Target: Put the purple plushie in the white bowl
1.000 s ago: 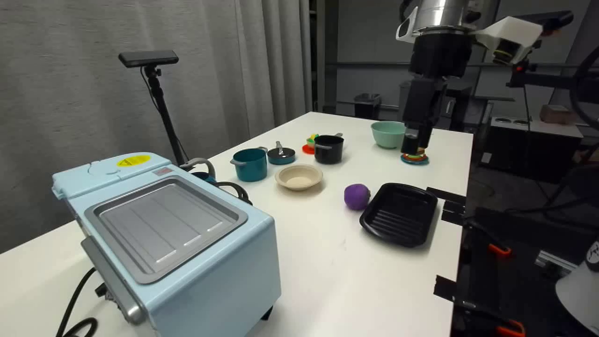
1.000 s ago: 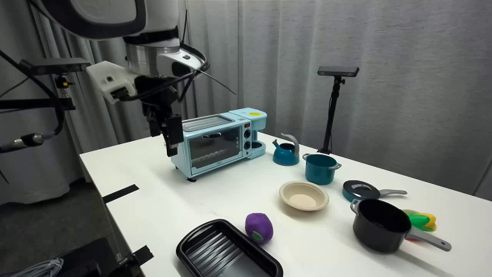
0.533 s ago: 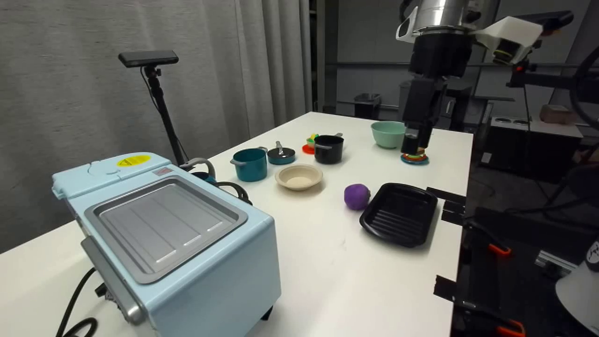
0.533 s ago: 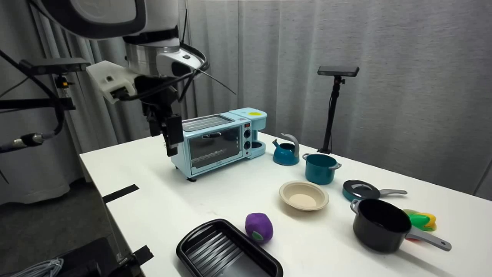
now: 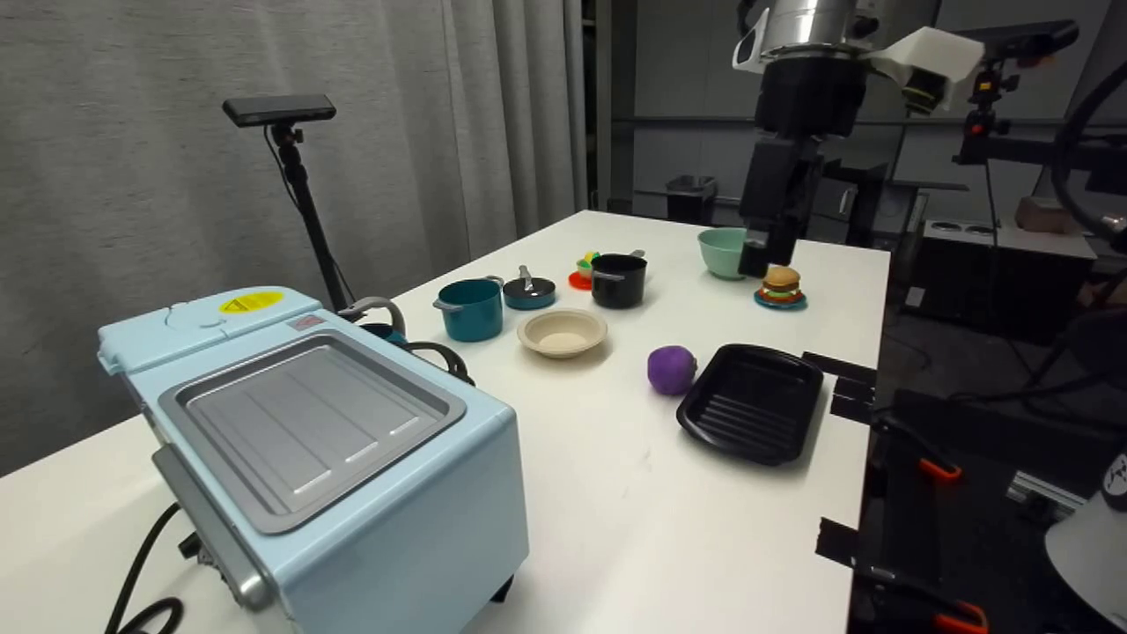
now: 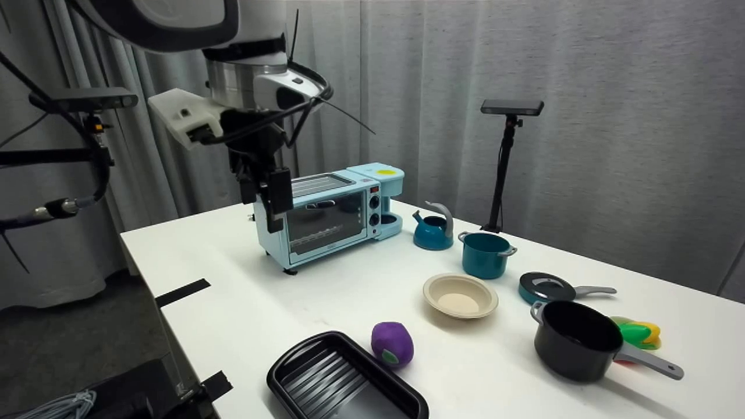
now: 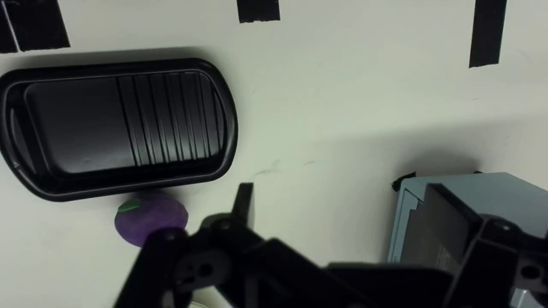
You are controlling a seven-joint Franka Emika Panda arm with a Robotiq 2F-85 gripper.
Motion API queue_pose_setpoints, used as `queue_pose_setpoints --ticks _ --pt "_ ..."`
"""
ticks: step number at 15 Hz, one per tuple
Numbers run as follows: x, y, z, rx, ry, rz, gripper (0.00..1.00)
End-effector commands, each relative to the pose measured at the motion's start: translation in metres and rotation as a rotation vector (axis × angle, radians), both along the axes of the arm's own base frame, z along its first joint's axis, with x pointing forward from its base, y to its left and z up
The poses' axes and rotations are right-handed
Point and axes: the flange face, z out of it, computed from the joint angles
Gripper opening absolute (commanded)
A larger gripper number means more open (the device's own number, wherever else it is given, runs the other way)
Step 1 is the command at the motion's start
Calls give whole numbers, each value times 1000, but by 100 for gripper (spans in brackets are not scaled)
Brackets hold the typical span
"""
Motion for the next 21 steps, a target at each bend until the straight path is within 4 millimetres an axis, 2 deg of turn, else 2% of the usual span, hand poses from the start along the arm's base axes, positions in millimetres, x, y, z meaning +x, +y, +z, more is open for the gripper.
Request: queue_pose_setpoints --ticks 1,4,7,11,17,21 --pt "39 -25 -2 -45 25 -11 100" --pt "65 -47 -20 -80 44 -26 100" --pt "84 -64 -53 -101 59 -28 100" --pt "108 -80 -104 -145 74 -16 100" --pt "128 -90 -194 -238 102 -20 100" --pt "141 -97 -236 -317 108 -27 100"
